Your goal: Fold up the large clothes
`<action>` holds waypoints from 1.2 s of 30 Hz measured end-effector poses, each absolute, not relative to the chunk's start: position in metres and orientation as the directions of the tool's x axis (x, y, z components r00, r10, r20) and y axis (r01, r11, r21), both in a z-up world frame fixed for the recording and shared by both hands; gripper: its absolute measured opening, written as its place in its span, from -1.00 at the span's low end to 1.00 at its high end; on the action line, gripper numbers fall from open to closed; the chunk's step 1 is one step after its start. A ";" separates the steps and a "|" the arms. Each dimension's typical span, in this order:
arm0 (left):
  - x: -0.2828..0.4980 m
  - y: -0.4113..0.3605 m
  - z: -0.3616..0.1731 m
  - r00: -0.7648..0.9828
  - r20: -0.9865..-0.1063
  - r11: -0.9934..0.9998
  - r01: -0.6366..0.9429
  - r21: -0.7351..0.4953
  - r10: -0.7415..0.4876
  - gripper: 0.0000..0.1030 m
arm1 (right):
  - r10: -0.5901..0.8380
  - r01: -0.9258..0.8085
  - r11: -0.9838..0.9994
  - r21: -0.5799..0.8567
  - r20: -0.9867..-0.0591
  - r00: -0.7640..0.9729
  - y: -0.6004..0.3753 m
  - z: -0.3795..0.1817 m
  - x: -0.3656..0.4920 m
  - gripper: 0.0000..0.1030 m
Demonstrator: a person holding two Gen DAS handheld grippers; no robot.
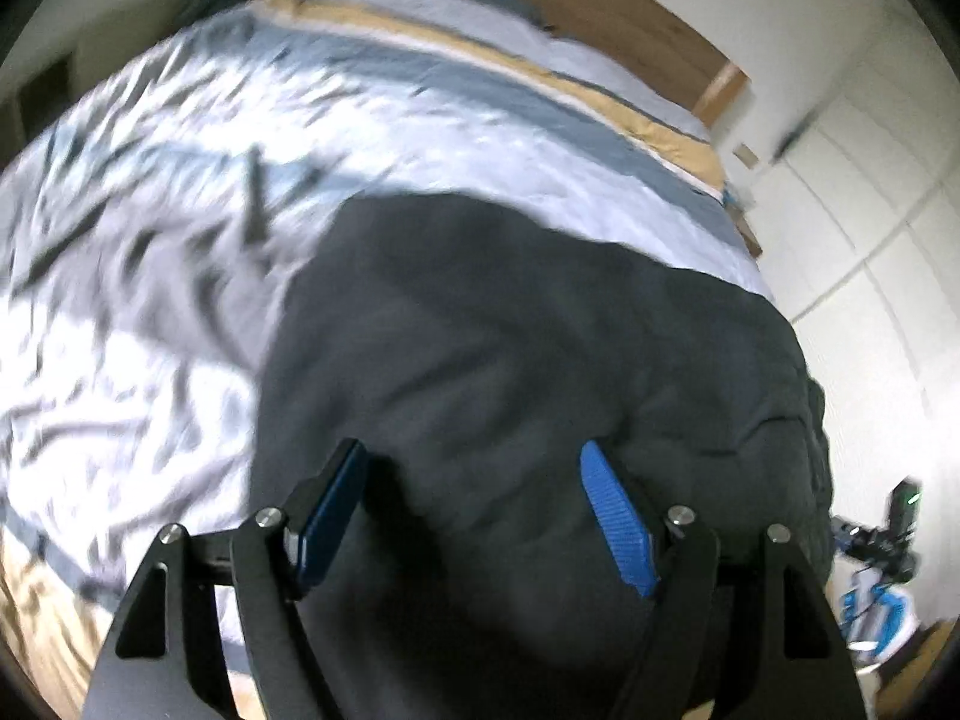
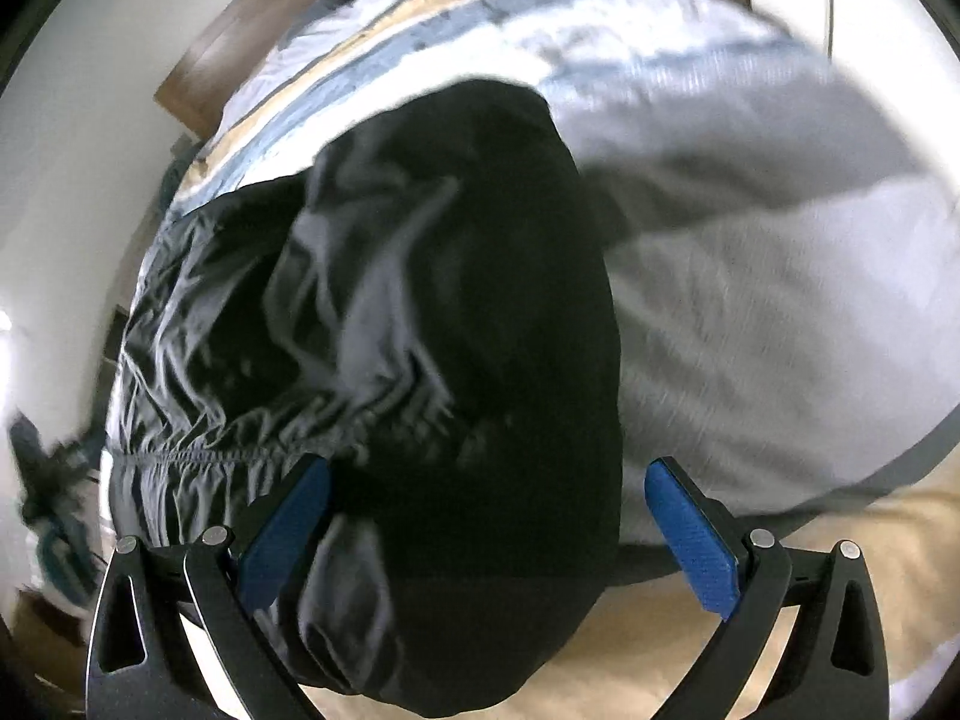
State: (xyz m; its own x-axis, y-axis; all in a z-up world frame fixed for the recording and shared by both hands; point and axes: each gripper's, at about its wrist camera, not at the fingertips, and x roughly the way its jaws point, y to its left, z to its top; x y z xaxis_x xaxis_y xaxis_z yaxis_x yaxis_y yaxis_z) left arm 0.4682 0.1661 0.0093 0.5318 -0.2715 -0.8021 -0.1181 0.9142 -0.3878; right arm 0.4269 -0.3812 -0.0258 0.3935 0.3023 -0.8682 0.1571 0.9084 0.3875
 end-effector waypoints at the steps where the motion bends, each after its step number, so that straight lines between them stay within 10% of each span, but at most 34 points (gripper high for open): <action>1: 0.464 0.181 0.002 0.525 -0.799 0.896 -0.143 -0.421 -0.292 0.41 | 0.333 0.162 0.895 0.416 -0.863 0.379 -0.384 -0.033 0.429 0.99; 11: 0.468 0.224 -0.087 0.433 -0.676 0.683 -0.170 -0.710 -0.596 0.42 | 0.592 0.203 0.733 0.649 -0.756 0.281 -0.394 -0.108 0.456 0.99; 18: 0.492 0.211 -0.129 0.337 -0.490 0.472 -0.141 -0.870 -0.804 0.94 | 0.692 0.169 0.653 0.738 -0.672 0.263 -0.384 -0.144 0.477 0.99; 36: 0.499 0.177 -0.147 0.344 -0.339 0.312 -0.132 -0.941 -0.876 0.83 | 0.786 0.144 0.577 0.804 -0.595 0.167 -0.344 -0.169 0.522 0.99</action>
